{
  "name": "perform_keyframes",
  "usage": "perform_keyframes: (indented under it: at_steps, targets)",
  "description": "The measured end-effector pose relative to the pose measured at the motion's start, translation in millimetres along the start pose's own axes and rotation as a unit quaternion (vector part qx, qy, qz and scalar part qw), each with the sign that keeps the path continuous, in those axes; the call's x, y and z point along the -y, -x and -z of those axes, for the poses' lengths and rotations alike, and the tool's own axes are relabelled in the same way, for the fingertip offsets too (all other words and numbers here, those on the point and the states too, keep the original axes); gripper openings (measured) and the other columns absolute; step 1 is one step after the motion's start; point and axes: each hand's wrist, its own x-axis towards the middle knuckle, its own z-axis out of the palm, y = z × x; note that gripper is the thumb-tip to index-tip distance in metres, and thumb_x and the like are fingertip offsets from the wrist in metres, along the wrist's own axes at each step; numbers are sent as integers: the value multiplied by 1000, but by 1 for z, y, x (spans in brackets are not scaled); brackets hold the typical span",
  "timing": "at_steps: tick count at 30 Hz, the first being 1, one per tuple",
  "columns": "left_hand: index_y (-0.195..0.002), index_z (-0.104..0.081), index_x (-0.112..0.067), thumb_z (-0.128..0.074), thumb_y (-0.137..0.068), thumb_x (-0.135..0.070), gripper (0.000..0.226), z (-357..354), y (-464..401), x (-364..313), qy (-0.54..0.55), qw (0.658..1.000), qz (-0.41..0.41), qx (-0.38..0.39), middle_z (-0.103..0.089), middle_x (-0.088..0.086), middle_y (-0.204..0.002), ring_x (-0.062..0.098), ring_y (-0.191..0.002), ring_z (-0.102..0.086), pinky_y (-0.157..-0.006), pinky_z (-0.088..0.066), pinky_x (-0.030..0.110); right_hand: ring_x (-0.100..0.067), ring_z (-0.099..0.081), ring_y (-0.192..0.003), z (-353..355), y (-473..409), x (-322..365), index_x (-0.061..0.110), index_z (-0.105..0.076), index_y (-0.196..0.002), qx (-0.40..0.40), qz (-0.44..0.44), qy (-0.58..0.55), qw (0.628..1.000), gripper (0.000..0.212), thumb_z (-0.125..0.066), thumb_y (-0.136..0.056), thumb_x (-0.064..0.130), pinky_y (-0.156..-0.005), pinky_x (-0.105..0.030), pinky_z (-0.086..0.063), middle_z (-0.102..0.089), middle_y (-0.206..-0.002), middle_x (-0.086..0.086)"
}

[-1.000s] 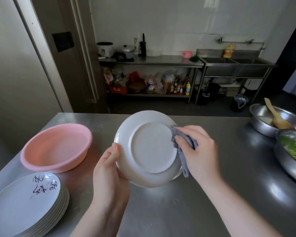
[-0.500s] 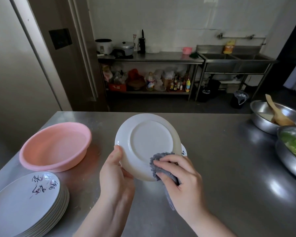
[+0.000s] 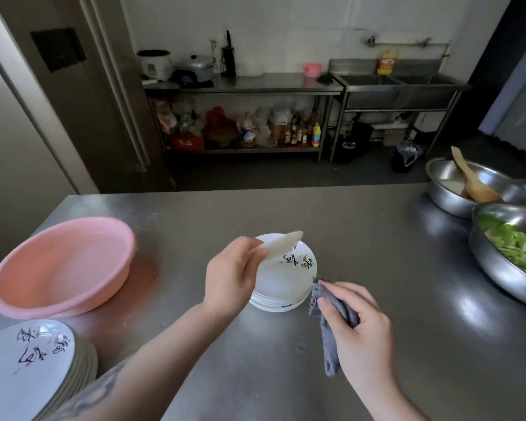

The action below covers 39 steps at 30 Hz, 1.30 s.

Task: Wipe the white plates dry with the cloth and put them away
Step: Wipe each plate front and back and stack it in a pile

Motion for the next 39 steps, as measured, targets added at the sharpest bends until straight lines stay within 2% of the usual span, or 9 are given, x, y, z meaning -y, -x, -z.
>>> perform_keyframes:
  at_steps: [3, 8, 13, 17, 20, 25, 28, 32, 39]
  targets:
    - [-86, -70, -8, -53, -94, -24, 25, -17, -1, 18, -69, 992, -105, 10, -68, -2, -78, 22, -64, -64, -55, -50, 26, -2, -64, -89, 3, -1, -4, 28, -75, -89, -4, -5, 1, 1000, 38, -69, -79, -8, -71, -3, -43, -66, -96, 16]
    - [-81, -70, -7, -53, -91, -20, 24, -33, -1, 35, -100, 972, -214, 13, -67, -1, -72, 21, -58, -61, -45, -48, 28, -3, -64, -92, 7, -5, -11, 27, -75, -88, -15, -18, 11, 1000, 37, -70, -79, -8, -75, -3, -42, -66, -96, 13]
    - [-84, -71, -7, -56, -91, -15, 18, -46, 17, 53, -82, 962, -246, 83, -69, 1, -77, 25, -65, -64, -59, -54, 31, -2, -64, -89, 1, -3, -15, 21, -76, -90, 5, -33, -2, 999, 34, -68, -80, -10, -73, -4, -44, -67, -96, 11]
    - [-87, -75, -7, -61, -91, -14, 16, -54, 26, 68, -54, 958, -243, 144, -74, -1, -92, 22, -81, -70, -93, -52, 40, -2, -64, -91, 1, -1, -19, 22, -76, -91, 6, -44, 10, 999, 32, -69, -80, -7, -77, -5, -43, -66, -96, 15]
    - [-97, -77, -12, -70, -85, -12, 14, -61, 27, 75, -49, 954, -228, 187, -73, -2, -102, 17, -92, -70, -103, -44, 43, -2, -64, -90, 1, -1, -21, 24, -75, -90, 1, -45, 17, 999, 33, -70, -79, -7, -76, -5, -43, -66, -96, 16]
    - [-106, -77, -16, -69, -88, -15, 20, -74, 26, 75, -28, 960, -140, 240, -71, 0, -113, 23, -100, -68, -107, -37, 45, -3, -64, -90, 3, 0, -23, 28, -75, -90, -2, -41, 31, 999, 34, -71, -79, -4, -76, -5, -43, -66, -98, 16]
    - [-110, -76, -16, -68, -90, -15, 21, -78, 25, 74, -27, 959, -118, 257, -69, 1, -118, 26, -106, -65, -108, -33, 38, -3, -64, -90, 6, 0, -23, 29, -75, -90, -7, -46, 32, 998, 34, -71, -79, -4, -75, -5, -43, -65, -98, 16]
    - [-118, -71, -15, -63, -94, -20, 26, -82, 22, 72, -24, 955, -93, 282, -65, 3, -126, 23, -121, -56, -104, -41, 34, -3, -64, -90, 9, 1, -25, 28, -75, -91, -9, -49, 39, 998, 33, -71, -79, -3, -77, -7, -44, -65, -99, 15]
    - [-117, -72, -13, -62, -95, -19, 25, -78, 30, 65, -51, 959, -70, 269, -67, 1, -124, 21, -121, -58, -99, -45, 27, -6, -64, -91, 11, -1, -19, 23, -76, -90, -3, -48, 17, 999, 29, -70, -80, -4, -76, -9, -45, -66, -96, 15]
